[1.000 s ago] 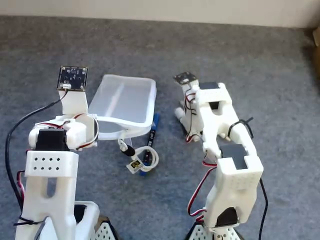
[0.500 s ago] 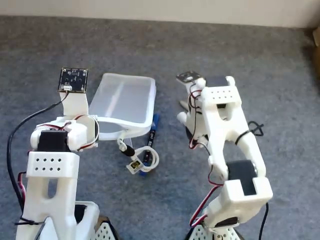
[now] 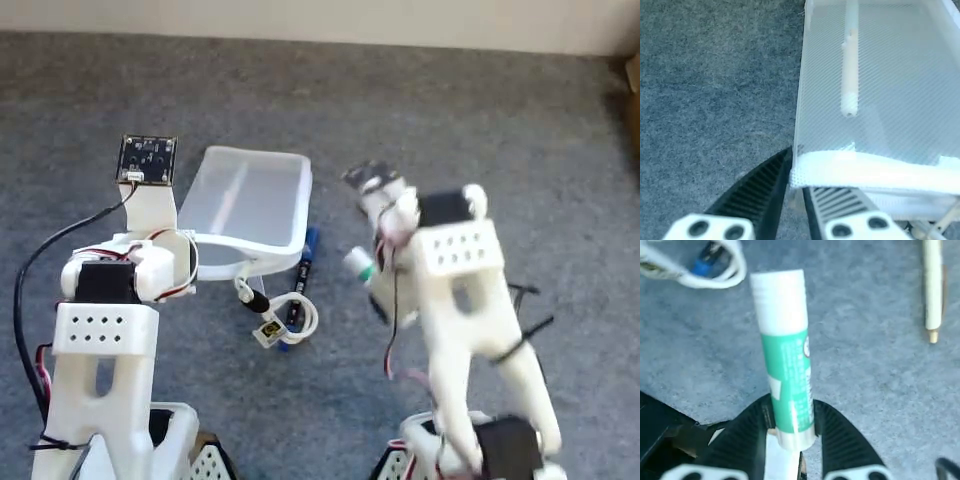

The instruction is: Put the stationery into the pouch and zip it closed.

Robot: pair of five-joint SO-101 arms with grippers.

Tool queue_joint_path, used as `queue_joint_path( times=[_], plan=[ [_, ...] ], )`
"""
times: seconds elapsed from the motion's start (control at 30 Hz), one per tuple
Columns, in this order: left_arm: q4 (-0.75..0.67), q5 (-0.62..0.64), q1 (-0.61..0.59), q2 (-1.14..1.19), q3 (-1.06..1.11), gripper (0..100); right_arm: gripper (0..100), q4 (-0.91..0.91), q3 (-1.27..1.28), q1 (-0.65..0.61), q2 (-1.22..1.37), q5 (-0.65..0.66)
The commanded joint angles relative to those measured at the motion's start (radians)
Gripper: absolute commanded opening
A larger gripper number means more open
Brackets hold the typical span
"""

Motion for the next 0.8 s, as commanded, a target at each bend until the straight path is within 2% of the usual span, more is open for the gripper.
queue_joint_path(
  times=[0.0, 0.27, 0.47, 0.6, 0.77],
  plan=[
    [-0.012, 0.011, -0.010, -0.013, -0.005, 1, 0.5, 0.010, 0.079, -0.128, -0.252, -0.015],
    [-0.009, 0.011, -0.004, -0.013, -0.005, 1, 0.5, 0.018, 0.165, -0.349, -0.492, -0.175],
    [-0.008, 0.006, 0.070, -0.013, -0.005, 1, 0.5, -0.013, 0.162, -0.536, -0.509, -0.281],
    [-0.006, 0.005, 0.102, -0.015, -0.005, 1, 0.5, -0.114, 0.173, -0.588, -0.466, -0.334],
    [0.015, -0.021, 0.134, -0.051, -0.004, 1, 0.5, -0.197, 0.180, -0.590, -0.337, -0.350]
  ],
)
